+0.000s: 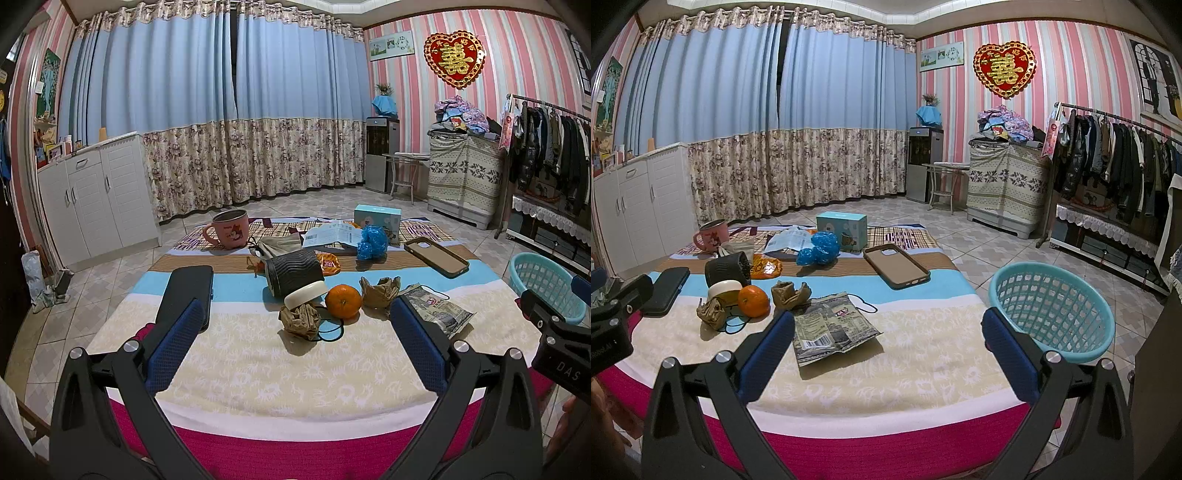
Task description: Collect trash
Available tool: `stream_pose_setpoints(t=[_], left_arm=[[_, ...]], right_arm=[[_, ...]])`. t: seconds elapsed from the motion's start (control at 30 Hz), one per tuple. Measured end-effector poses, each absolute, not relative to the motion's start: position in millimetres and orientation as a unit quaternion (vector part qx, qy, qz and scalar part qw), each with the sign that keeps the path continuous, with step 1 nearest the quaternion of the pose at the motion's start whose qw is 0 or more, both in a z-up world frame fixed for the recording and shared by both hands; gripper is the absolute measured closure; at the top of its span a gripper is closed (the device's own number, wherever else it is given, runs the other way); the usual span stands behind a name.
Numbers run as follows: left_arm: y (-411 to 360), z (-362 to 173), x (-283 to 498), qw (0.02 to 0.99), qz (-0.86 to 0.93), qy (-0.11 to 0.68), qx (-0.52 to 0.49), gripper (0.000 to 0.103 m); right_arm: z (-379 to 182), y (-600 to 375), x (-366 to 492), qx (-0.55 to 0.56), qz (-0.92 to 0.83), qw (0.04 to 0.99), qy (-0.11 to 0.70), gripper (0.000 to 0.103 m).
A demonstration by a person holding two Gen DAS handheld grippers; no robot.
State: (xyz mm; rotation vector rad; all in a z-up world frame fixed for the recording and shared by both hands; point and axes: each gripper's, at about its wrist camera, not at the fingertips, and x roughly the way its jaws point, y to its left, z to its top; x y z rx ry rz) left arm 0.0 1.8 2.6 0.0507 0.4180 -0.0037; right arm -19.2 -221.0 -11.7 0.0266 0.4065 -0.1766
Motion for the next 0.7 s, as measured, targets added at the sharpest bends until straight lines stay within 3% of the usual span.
stream_pose_setpoints(t=[0.7], left_arm=[[6.5,-4.7,6.6,0.978,0.006,0.208,0.033,0.005]], right_arm=[[-12.1,-224.2,-20.3,0.015,-0.088,0.975,0.201,0.004]])
